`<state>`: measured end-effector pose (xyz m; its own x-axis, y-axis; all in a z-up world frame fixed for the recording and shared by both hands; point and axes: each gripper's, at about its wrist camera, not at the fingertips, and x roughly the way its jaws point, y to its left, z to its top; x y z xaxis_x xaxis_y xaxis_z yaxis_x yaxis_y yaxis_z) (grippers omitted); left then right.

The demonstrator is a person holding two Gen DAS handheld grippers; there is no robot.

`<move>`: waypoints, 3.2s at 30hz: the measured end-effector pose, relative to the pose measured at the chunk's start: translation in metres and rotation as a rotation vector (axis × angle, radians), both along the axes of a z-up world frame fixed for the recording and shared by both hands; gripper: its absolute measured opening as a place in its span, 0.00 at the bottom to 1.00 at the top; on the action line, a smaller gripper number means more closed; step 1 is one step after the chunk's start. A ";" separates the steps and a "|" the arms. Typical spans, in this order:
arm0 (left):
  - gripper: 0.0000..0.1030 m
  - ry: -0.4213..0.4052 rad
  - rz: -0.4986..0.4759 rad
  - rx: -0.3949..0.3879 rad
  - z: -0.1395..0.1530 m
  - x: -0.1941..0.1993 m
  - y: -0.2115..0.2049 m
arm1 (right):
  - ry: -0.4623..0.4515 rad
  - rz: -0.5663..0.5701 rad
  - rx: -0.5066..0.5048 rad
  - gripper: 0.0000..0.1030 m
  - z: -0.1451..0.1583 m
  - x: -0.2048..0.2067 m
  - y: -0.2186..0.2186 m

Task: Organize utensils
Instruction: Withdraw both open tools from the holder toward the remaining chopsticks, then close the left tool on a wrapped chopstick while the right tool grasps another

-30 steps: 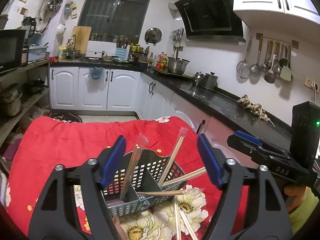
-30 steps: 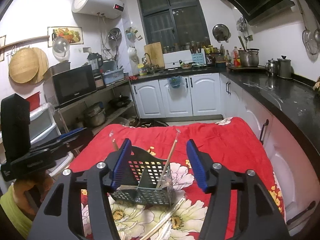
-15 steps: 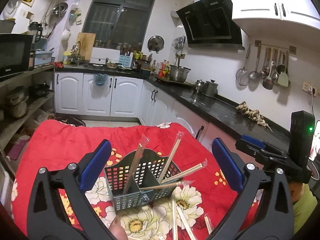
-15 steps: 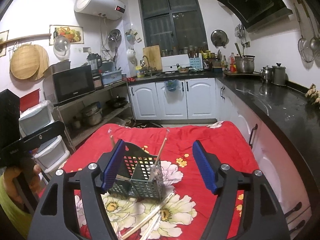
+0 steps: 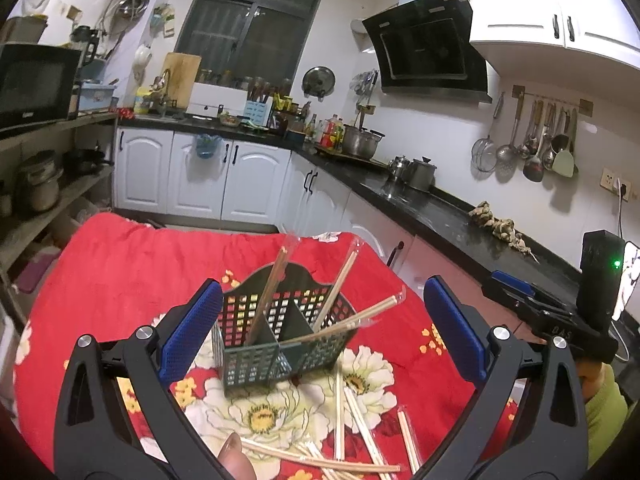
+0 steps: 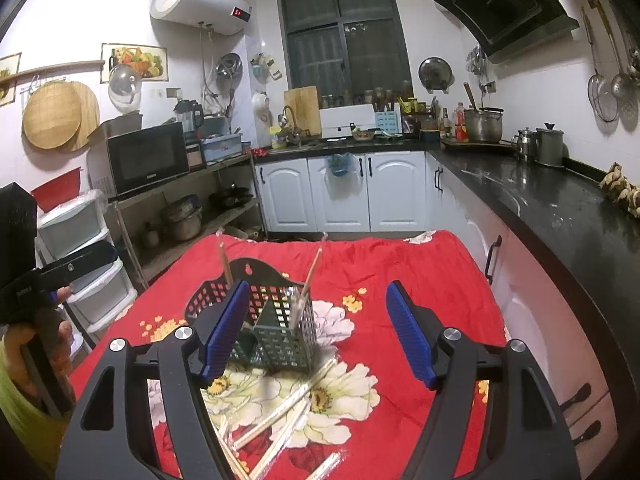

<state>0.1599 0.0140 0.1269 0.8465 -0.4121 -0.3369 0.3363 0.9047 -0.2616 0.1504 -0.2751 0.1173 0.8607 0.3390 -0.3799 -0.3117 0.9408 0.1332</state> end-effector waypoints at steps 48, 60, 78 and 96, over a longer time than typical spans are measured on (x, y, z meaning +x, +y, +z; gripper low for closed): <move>0.64 0.614 -0.017 -0.180 -0.196 0.014 0.025 | 0.314 0.117 -0.123 0.59 -0.133 0.013 0.051; 0.36 0.641 0.037 -0.162 -0.203 0.046 0.039 | 0.487 0.102 -0.115 0.34 -0.169 0.062 0.063; 0.16 0.624 0.061 -0.132 -0.206 0.058 0.051 | 0.618 0.064 -0.037 0.22 -0.194 0.106 0.062; 0.17 0.651 0.057 -0.081 -0.202 0.080 0.043 | 0.616 0.058 0.068 0.08 -0.182 0.112 0.049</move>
<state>0.2397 0.0567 -0.0755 0.5018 -0.4178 -0.7574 0.0384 0.8855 -0.4630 0.2628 -0.2260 -0.0652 0.4698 0.4195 -0.7767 -0.2083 0.9077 0.3643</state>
